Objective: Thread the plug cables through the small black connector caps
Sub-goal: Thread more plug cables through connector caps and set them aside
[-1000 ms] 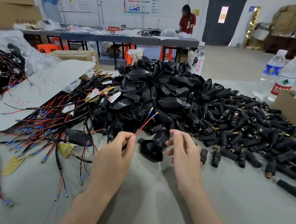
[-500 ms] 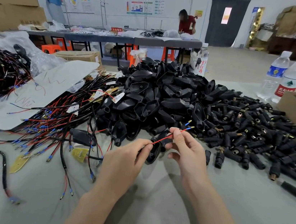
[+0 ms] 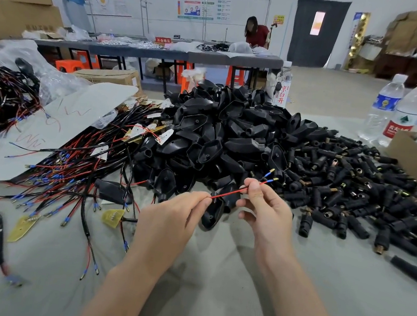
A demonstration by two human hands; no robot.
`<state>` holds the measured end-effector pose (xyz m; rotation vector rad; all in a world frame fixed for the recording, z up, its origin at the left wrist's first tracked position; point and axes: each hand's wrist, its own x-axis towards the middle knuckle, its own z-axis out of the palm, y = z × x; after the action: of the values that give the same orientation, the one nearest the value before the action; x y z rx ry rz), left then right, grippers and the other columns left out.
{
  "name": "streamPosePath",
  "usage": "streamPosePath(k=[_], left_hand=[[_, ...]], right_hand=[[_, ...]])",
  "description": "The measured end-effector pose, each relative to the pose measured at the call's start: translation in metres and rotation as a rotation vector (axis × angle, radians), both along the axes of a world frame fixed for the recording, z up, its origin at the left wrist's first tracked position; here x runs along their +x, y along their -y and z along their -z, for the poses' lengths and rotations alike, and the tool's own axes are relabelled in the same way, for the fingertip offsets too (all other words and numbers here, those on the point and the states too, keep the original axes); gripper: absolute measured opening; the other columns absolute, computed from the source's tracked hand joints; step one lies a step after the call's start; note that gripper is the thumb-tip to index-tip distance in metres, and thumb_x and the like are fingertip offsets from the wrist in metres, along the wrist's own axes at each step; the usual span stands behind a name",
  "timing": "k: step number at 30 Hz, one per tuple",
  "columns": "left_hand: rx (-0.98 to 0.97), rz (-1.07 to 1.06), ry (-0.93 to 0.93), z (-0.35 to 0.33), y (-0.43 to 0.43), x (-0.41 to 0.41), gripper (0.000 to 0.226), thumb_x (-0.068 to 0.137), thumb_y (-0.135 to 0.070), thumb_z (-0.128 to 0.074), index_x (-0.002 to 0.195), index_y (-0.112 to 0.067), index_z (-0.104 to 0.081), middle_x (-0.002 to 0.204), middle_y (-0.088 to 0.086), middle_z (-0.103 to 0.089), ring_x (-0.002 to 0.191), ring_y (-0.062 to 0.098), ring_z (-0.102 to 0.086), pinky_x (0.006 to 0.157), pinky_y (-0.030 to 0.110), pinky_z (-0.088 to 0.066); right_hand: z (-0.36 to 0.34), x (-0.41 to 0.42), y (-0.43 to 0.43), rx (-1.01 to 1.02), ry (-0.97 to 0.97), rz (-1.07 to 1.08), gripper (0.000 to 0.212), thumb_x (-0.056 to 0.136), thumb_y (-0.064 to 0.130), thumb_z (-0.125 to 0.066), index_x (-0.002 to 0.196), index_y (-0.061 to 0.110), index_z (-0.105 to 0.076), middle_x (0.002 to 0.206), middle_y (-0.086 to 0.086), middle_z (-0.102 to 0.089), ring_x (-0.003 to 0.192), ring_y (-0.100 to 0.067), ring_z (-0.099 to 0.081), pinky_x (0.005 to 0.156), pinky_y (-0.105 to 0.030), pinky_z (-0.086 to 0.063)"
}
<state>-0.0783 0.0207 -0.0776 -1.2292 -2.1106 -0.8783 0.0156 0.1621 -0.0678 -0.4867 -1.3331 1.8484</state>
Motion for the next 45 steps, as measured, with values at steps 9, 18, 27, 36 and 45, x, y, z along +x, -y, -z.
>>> streamPosePath(k=[9,18,27,36,45], left_hand=[[0.230,-0.067,0.320,-0.010,0.004,0.009,0.017,0.104,-0.035,-0.043,0.104,-0.029,-0.059,0.057,-0.011,-0.053,0.051,0.008,-0.051,0.046,0.033,-0.042],[0.275,0.173,0.802,0.001,-0.006,0.009,0.033,0.098,-0.014,-0.042,0.096,-0.045,-0.055,0.057,-0.009,-0.043,0.048,0.008,-0.034,0.047,0.020,-0.030],[0.094,0.199,0.467,0.003,-0.005,0.020,0.015,0.098,-0.040,-0.056,0.085,-0.034,-0.054,0.056,-0.012,-0.047,0.050,0.009,-0.041,0.050,0.027,-0.032],[-0.021,0.195,0.462,0.002,-0.008,0.033,0.016,0.091,-0.031,-0.061,0.078,-0.026,-0.054,0.060,-0.009,-0.050,0.054,0.012,-0.045,0.051,0.026,-0.034],[-0.014,0.159,0.394,0.000,-0.010,0.031,0.018,0.091,-0.029,-0.064,0.077,-0.028,-0.052,0.067,-0.015,-0.050,0.054,0.010,-0.045,0.052,0.023,-0.031]], right_hand=[[0.022,-0.007,0.012,0.606,0.522,0.150,0.021,0.099,0.055,-0.045,0.103,0.041,-0.061,0.101,0.018,-0.063,0.091,0.001,-0.060,0.080,-0.026,-0.047],[0.026,-0.011,0.016,0.876,0.854,-0.008,0.039,0.094,0.044,-0.057,0.131,0.032,-0.050,0.113,0.003,-0.061,0.106,-0.021,-0.057,0.087,-0.033,-0.046],[0.018,0.033,-0.013,0.195,0.556,0.014,0.021,0.085,0.019,-0.067,0.099,0.019,-0.052,0.078,0.001,-0.064,0.052,-0.010,-0.059,0.048,-0.021,-0.043],[0.018,0.043,-0.024,-0.102,0.235,-0.118,0.017,0.082,0.018,-0.064,0.099,0.019,-0.062,0.074,-0.004,-0.072,0.052,-0.015,-0.059,0.039,-0.024,-0.039],[0.015,0.038,-0.020,-0.257,0.097,-0.317,0.020,0.097,0.004,-0.043,0.111,-0.002,-0.054,0.083,-0.017,-0.073,0.058,-0.023,-0.065,0.047,-0.028,-0.049]])
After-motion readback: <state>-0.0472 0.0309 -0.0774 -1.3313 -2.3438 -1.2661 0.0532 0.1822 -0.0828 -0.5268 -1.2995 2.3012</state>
